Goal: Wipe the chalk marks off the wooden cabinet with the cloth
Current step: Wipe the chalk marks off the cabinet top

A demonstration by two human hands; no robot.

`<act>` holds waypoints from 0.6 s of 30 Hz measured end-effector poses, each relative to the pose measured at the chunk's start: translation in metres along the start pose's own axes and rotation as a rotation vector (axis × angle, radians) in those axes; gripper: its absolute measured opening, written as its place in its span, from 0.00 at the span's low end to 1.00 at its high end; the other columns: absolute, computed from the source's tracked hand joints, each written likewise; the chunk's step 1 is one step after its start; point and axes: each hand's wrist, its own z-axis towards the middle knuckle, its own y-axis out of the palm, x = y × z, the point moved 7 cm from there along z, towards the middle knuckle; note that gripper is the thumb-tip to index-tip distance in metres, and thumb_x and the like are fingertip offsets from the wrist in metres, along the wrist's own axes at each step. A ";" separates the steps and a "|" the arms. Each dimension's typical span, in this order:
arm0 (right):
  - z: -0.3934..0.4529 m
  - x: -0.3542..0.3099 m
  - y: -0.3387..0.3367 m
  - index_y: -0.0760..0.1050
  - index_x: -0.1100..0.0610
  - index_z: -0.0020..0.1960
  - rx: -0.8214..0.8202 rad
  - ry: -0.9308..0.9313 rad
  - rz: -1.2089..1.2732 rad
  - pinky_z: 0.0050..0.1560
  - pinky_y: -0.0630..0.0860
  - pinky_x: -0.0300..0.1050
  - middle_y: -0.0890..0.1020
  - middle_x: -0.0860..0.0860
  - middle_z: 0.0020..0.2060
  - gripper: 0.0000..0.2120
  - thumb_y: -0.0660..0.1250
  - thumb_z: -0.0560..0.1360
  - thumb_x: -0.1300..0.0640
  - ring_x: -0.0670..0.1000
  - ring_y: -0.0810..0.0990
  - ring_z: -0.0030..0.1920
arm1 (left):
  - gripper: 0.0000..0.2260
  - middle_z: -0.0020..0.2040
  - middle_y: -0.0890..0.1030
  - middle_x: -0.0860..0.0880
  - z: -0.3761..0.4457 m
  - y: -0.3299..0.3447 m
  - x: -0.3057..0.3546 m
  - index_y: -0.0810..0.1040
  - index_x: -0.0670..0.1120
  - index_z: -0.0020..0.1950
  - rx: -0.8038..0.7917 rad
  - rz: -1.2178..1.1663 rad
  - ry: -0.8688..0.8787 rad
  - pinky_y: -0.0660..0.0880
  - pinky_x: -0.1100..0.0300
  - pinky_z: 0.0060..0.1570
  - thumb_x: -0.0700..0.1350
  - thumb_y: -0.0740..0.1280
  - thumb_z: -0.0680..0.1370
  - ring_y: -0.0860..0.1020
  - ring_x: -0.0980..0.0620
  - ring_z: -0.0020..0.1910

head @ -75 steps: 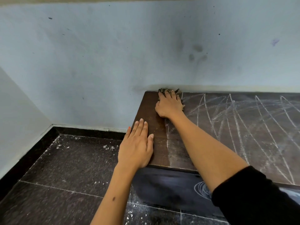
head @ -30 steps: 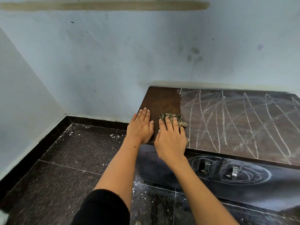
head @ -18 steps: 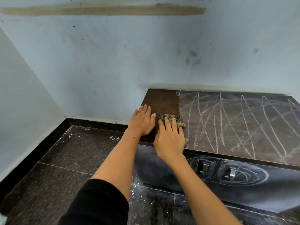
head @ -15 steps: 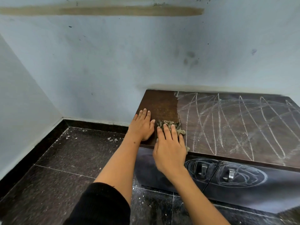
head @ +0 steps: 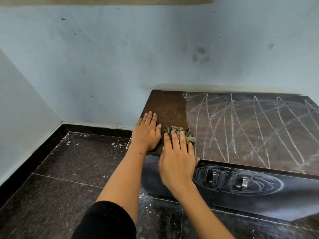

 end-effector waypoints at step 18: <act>0.042 0.016 0.008 0.62 0.53 0.73 -0.118 -0.030 0.018 0.72 0.54 0.56 0.62 0.53 0.74 0.23 0.51 0.79 0.52 0.54 0.54 0.75 | 0.24 0.78 0.48 0.46 0.002 0.000 -0.001 0.48 0.44 0.78 0.003 0.016 -0.003 0.42 0.55 0.74 0.51 0.46 0.83 0.46 0.50 0.77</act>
